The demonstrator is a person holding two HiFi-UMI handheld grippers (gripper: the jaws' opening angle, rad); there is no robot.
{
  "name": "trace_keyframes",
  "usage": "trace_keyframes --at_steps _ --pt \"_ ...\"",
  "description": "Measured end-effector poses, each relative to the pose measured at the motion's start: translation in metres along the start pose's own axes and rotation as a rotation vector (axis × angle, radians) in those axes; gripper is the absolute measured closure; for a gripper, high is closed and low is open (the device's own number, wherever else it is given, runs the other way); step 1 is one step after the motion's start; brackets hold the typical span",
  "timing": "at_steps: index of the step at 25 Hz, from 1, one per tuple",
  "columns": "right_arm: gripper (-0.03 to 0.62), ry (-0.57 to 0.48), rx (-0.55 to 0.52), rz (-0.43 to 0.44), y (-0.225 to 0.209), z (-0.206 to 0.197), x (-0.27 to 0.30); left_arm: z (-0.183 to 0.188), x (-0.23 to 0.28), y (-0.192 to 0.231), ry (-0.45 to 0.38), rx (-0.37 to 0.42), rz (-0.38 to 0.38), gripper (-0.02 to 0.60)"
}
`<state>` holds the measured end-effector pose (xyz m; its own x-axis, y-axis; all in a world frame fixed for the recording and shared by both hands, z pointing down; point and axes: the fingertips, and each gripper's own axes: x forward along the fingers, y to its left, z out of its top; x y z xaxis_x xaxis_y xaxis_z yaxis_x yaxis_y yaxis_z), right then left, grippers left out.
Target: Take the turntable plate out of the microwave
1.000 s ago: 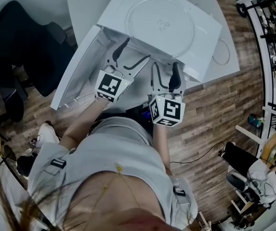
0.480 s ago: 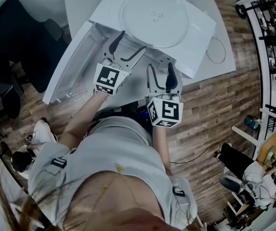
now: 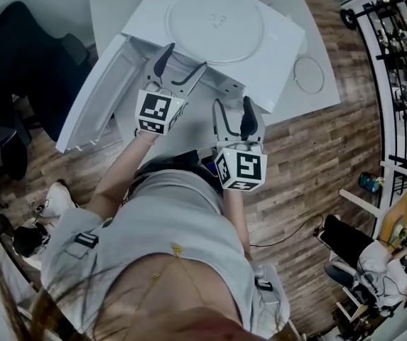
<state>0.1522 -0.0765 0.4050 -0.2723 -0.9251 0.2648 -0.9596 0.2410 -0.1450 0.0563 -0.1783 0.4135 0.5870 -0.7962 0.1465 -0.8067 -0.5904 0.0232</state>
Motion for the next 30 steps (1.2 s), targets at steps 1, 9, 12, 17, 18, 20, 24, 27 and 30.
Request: trace_keyframes --at_steps 1,9,12,17,18,20,24,27,30 --pt "0.321 -0.006 0.0 -0.002 -0.001 0.001 -0.001 0.0 0.0 0.0 -0.001 -0.002 0.002 0.227" --pt "0.321 -0.024 -0.011 0.009 -0.003 0.003 -0.004 -0.001 0.001 -0.001 0.014 0.003 0.018 0.227" --pt "0.321 -0.035 -0.002 0.01 -0.002 0.004 -0.004 0.0 -0.002 0.0 0.029 0.011 0.016 0.227" --pt "0.321 -0.042 -0.013 0.022 0.001 0.006 -0.001 0.0 -0.014 -0.003 0.037 -0.012 -0.013 0.227" --pt "0.321 -0.041 -0.011 0.027 0.002 0.006 0.0 -0.001 -0.017 -0.005 0.04 -0.014 -0.021 0.227" --pt "0.322 -0.041 -0.01 0.037 0.006 0.005 0.0 -0.003 -0.023 -0.008 0.044 -0.024 -0.035 0.229" --pt "0.327 -0.037 -0.02 0.062 0.014 0.005 0.002 -0.008 -0.033 -0.012 0.055 -0.055 -0.054 0.229" --pt "0.33 -0.038 -0.024 0.079 0.019 0.003 0.001 -0.011 -0.041 -0.014 0.058 -0.069 -0.06 0.23" --pt "0.345 -0.039 -0.023 0.086 0.022 0.001 0.001 -0.015 -0.048 -0.019 0.068 -0.088 -0.083 0.237"
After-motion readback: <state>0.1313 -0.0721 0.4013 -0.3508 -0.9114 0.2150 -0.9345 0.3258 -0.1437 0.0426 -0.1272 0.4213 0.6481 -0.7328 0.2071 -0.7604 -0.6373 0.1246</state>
